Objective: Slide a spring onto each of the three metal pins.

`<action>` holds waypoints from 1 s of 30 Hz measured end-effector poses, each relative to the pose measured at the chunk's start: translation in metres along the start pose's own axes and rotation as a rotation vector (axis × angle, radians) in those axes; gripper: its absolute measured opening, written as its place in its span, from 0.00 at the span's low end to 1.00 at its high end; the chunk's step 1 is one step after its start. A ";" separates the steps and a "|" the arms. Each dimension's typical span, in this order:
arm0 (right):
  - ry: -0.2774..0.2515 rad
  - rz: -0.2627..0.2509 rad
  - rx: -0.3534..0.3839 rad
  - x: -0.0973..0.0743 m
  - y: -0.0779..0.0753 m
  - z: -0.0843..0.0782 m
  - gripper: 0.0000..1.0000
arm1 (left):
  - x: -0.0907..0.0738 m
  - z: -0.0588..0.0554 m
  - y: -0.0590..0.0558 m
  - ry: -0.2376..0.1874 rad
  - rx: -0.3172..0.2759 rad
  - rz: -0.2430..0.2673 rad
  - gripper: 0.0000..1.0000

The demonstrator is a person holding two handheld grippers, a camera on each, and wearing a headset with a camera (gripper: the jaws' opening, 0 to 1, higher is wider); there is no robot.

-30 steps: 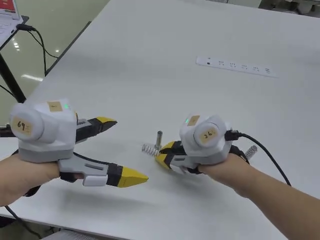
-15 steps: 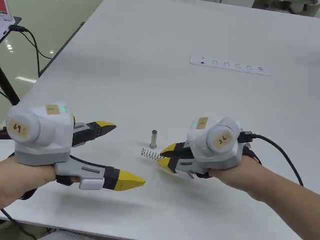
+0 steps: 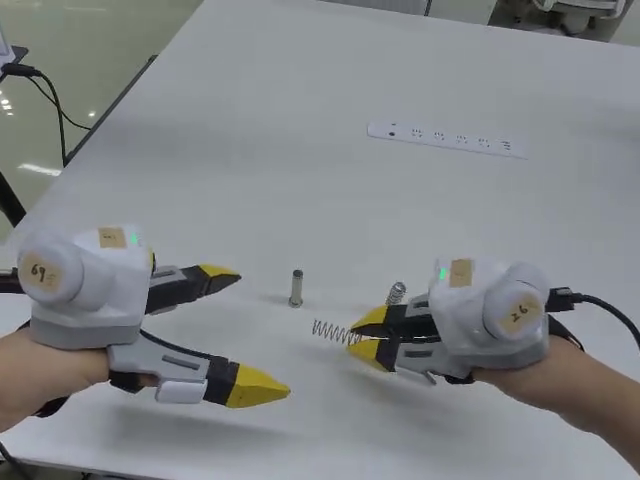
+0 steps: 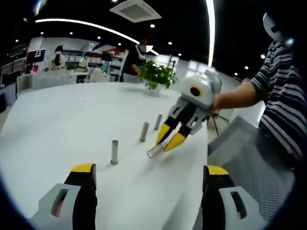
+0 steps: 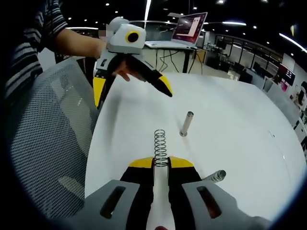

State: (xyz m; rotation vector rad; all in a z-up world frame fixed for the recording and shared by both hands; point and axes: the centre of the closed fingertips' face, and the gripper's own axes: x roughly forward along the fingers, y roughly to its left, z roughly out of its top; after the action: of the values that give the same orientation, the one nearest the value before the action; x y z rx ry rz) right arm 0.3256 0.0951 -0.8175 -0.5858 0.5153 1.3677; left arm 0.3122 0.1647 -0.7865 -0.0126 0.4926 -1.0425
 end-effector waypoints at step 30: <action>-0.036 0.014 -0.127 -0.034 0.005 0.009 0.07 | 0.065 0.024 -0.037 0.035 0.146 -0.231 0.31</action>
State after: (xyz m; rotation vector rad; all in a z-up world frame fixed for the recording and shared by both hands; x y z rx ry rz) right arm 0.3159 0.0762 -0.7890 -0.6602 0.4060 1.4295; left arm 0.3178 0.0865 -0.7815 0.0797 0.4526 -1.3051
